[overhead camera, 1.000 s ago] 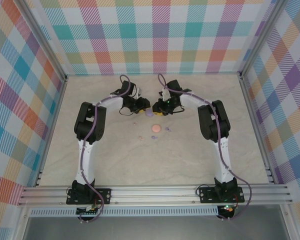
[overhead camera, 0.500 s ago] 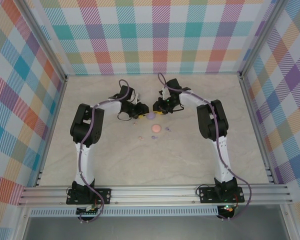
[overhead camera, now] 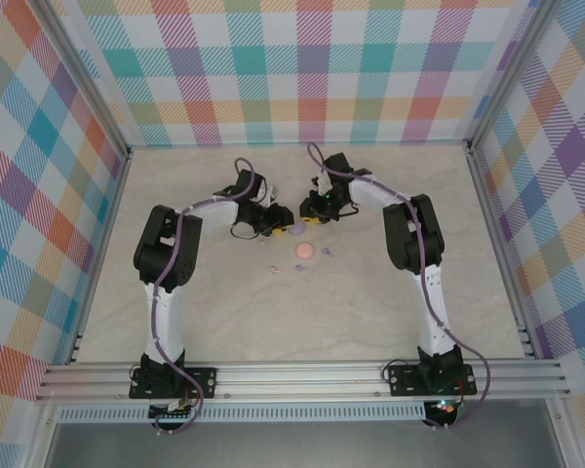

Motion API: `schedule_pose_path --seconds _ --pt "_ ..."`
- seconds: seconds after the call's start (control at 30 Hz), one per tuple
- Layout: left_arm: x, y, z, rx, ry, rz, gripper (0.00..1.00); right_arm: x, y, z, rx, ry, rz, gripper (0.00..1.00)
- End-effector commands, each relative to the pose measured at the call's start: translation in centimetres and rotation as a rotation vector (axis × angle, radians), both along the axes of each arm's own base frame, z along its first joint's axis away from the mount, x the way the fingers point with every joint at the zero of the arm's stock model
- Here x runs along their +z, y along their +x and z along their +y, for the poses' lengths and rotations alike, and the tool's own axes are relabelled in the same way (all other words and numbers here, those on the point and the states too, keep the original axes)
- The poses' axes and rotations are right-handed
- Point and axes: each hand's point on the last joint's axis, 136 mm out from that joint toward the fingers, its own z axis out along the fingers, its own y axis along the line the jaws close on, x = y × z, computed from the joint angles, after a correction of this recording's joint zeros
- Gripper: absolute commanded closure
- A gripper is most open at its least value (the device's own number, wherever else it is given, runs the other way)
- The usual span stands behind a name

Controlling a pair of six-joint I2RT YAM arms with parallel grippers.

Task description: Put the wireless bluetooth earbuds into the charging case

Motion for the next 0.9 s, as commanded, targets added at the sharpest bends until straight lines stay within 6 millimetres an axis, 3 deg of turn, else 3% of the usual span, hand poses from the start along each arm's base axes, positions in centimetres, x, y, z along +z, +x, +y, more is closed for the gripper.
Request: schedule_pose_path --seconds 0.0,0.33,0.57,0.87 --pt "2.8 0.9 0.6 0.019 -0.014 -0.045 0.60 4.2 0.0 -0.7 -0.001 0.015 -0.062 0.72" --pt "2.2 2.6 2.4 0.019 -0.020 -0.036 0.54 5.4 -2.2 -0.7 -0.024 0.106 -0.006 0.66" --pt "0.7 2.8 2.2 -0.016 -0.040 -0.002 0.53 3.8 -3.3 -0.5 -0.065 0.129 0.064 0.60" --pt "-0.5 2.2 1.4 -0.038 -0.072 0.033 0.54 1.7 -3.5 0.5 -0.067 0.149 0.119 0.66"
